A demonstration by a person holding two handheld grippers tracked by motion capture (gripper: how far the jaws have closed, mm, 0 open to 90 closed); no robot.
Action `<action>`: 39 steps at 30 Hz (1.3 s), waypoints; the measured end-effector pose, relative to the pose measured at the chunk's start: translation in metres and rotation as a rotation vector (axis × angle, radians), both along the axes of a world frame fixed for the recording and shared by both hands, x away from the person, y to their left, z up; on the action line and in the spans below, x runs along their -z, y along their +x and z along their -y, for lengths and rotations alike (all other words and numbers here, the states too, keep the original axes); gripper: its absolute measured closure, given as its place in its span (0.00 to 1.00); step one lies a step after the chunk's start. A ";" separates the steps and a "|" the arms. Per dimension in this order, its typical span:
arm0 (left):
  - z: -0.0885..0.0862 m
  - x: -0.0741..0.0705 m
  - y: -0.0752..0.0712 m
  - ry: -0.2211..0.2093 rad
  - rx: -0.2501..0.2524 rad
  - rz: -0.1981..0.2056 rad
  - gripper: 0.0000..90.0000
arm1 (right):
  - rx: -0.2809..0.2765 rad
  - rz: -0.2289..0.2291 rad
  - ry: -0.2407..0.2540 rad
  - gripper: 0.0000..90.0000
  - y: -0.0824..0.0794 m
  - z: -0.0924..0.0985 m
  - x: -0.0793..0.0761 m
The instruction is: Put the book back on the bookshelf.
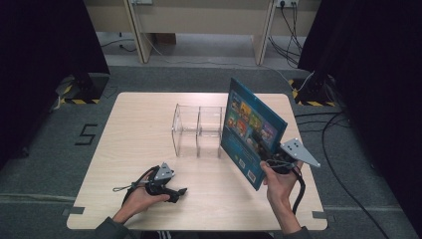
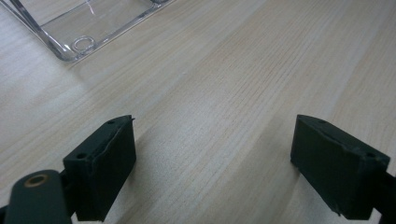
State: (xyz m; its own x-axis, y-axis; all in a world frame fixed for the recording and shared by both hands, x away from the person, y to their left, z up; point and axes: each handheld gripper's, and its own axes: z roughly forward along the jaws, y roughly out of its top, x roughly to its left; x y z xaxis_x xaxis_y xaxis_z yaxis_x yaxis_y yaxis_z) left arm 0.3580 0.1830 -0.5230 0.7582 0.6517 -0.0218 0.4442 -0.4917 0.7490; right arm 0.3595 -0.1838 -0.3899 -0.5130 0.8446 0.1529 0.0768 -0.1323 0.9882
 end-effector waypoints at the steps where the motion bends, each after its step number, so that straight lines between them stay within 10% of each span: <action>1: 0.000 0.000 0.000 -0.001 -0.001 0.000 0.15 | 0.002 -0.001 -0.002 0.92 0.002 -0.001 0.000; 39: 0.000 0.000 -0.001 0.003 0.010 0.000 0.14 | 0.104 0.021 -0.020 0.92 0.050 -0.028 0.015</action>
State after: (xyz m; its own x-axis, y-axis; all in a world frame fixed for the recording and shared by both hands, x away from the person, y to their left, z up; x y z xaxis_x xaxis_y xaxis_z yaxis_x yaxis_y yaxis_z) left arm 0.3568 0.1830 -0.5229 0.7646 0.6442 -0.0196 0.4390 -0.4984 0.7476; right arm 0.4096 -0.1560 -0.4045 -0.4254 0.8962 0.1258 0.0431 -0.1188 0.9920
